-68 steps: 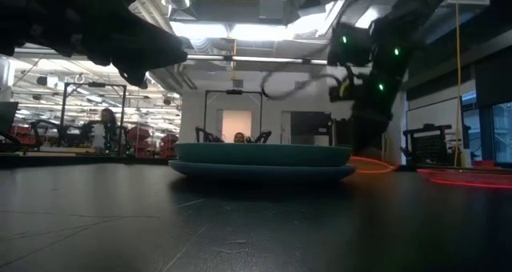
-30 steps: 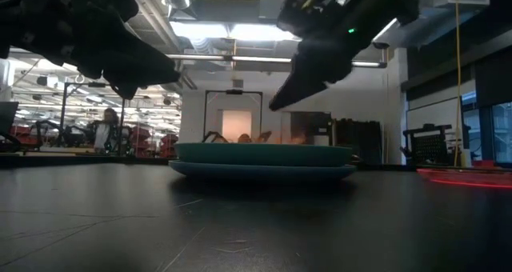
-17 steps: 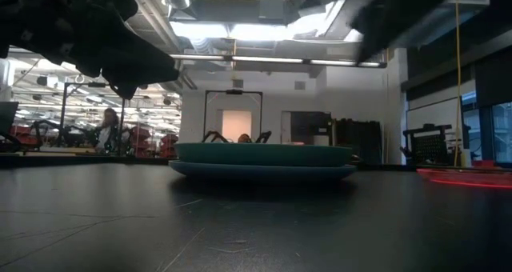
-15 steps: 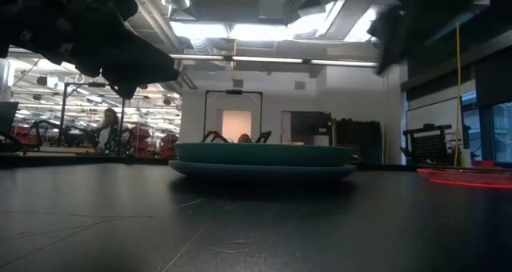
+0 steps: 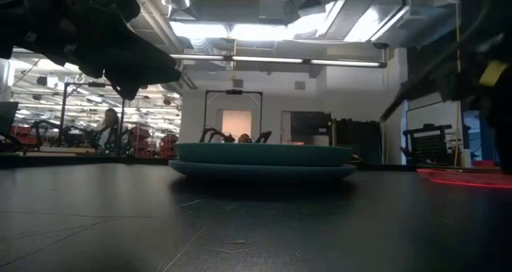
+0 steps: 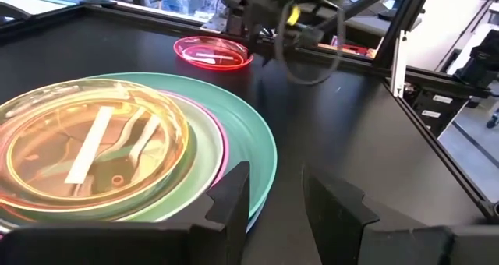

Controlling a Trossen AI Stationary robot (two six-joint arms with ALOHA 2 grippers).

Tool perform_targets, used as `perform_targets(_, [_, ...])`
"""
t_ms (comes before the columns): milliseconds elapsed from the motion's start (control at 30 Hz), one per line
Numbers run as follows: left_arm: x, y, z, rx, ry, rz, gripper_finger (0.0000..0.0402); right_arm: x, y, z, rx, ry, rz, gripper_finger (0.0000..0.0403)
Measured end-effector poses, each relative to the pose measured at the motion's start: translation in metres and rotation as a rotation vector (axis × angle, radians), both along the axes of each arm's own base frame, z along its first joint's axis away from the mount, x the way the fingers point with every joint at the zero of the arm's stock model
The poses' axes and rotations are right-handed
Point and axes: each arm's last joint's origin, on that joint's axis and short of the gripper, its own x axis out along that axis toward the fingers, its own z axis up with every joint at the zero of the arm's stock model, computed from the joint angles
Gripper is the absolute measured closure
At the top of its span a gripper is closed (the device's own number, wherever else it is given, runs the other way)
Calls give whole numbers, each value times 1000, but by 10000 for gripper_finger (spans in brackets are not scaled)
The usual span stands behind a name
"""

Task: Stack plastic plates
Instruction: Stack the transparent red plate on top of the transparent orange plate

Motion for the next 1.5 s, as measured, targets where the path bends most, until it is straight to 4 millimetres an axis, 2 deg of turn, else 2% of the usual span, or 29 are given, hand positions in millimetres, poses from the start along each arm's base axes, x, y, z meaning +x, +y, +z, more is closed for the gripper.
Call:
perform_targets(133, [0, 0, 0, 0, -1, 1, 289, -4, -13, -14, -27, 22, -38, 279])
perform_targets(300, [0, 2, 0, 3, 0, 18, 289, -2, -24, -21, -17, 8, -14, 310])
perform_targets(567, [0, 1, 0, -3, 0, 15, 289, 0, -27, -22, -23, 6, 70, 390])
perform_targets(700, [0, 1, 0, -5, -1, 14, 289, 6, -26, -16, -55, -16, 107, 393])
perform_targets(867, [0, 0, 0, -9, -1, 6, 289, 25, -18, 9, -104, -116, 188, 400])
perform_targets(1133, [0, 0, 0, -9, 0, 4, 289, 63, -5, 60, -197, -392, 277, 400])
perform_targets(1333, [0, 0, 0, -9, 0, 4, 289, 95, 5, 62, -275, -616, 424, 401])
perform_targets(1500, [0, 0, 0, -15, 4, -7, 289, 118, 10, 53, -430, -691, 497, 402])
